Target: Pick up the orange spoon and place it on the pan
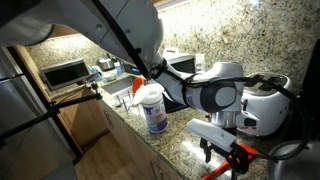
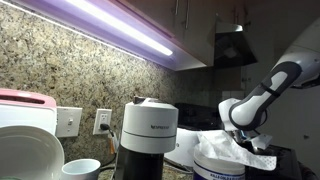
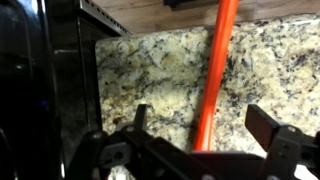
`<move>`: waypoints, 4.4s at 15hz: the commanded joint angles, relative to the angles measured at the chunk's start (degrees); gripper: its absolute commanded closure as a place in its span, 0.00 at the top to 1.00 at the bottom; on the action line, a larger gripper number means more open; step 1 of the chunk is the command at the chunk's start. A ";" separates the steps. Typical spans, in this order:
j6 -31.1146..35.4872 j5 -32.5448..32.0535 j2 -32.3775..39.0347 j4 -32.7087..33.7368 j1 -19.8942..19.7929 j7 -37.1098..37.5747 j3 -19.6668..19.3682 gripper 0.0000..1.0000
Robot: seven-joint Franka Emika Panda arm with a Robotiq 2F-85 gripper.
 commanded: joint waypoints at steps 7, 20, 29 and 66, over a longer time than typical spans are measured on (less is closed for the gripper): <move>-6.14 -0.84 2.93 5.94 1.29 1.77 -1.22 0.89; -13.14 -2.60 9.19 13.90 1.62 -0.70 -0.59 1.00; -13.35 -1.45 7.34 14.19 0.85 -2.21 0.68 0.19; 13.53 3.84 -5.40 -10.36 -3.39 -11.22 3.94 1.00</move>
